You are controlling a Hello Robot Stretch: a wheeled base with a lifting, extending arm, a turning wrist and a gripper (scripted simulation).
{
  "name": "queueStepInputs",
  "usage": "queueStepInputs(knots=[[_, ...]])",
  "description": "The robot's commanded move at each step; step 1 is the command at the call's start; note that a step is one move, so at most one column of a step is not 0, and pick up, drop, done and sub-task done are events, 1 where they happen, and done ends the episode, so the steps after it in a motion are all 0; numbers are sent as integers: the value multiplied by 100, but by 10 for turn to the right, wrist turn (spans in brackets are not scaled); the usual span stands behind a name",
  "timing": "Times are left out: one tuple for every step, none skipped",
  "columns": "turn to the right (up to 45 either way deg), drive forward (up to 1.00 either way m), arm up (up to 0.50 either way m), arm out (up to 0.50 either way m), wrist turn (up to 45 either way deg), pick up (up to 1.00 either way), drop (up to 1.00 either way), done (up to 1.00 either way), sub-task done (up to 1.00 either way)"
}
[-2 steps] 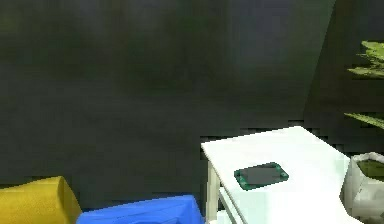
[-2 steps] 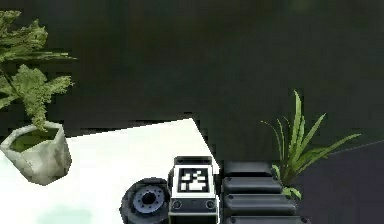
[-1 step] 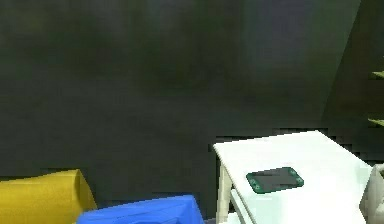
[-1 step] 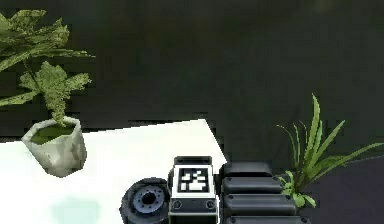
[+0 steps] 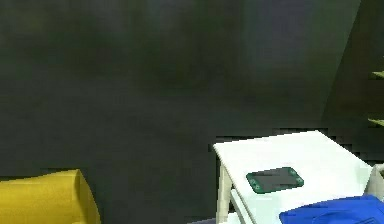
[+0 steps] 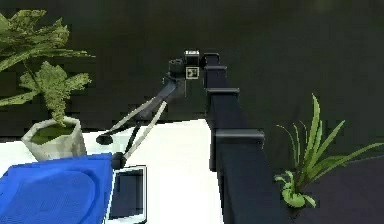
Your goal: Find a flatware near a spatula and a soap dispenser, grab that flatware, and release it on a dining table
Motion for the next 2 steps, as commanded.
queueStepInputs(knots=[[0, 0, 0, 0, 390, 0, 0, 0, 0], [0, 0, -4, 0, 0, 0, 0, 0, 0]])
